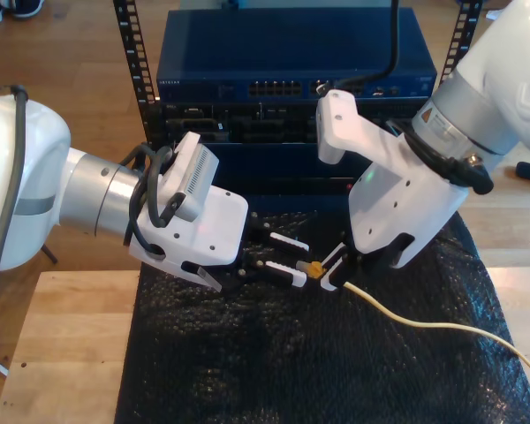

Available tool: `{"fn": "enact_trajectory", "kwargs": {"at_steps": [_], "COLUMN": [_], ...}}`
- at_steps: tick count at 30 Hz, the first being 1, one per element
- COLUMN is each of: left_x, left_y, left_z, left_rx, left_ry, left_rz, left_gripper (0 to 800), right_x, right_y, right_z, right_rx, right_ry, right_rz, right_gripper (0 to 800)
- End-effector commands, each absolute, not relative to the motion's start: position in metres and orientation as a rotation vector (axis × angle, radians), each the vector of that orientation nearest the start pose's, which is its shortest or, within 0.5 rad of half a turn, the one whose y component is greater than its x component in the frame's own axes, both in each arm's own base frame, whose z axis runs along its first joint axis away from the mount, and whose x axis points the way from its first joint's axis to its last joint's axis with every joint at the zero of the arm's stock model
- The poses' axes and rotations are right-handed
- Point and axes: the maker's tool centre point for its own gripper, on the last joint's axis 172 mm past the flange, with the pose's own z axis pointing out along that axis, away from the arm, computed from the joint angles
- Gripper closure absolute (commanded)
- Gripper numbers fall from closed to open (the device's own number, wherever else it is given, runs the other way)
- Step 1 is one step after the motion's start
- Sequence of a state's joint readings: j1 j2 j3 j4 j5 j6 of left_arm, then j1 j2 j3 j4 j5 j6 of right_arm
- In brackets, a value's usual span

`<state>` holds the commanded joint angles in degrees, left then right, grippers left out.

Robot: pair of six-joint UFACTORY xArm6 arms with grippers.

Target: Grab the cable and plug it in

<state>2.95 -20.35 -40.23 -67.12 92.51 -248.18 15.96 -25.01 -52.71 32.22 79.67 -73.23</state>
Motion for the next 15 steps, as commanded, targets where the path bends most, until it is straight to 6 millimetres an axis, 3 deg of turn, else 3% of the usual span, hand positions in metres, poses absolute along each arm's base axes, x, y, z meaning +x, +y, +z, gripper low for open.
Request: {"fn": "enact_trajectory", "kwargs": {"at_steps": [6, 15], "left_x": [0.304, 0.3004], "left_y": [-0.2354, -0.236], "left_z": [0.3287, 0.3306], "left_rx": [1.39, 1.38], "left_ry": [-1.406, -1.403], "left_rz": [0.802, 0.795], "left_gripper": [609, 770], "right_x": [0.3039, 0.3033], "right_y": [0.2261, 0.2265], "right_z": [0.3167, 0.3155], "right_rx": [-1.964, -1.957], "right_ry": [-1.742, -1.748], "right_rz": [-0.319, -0.317], "right_gripper": [797, 797]}}
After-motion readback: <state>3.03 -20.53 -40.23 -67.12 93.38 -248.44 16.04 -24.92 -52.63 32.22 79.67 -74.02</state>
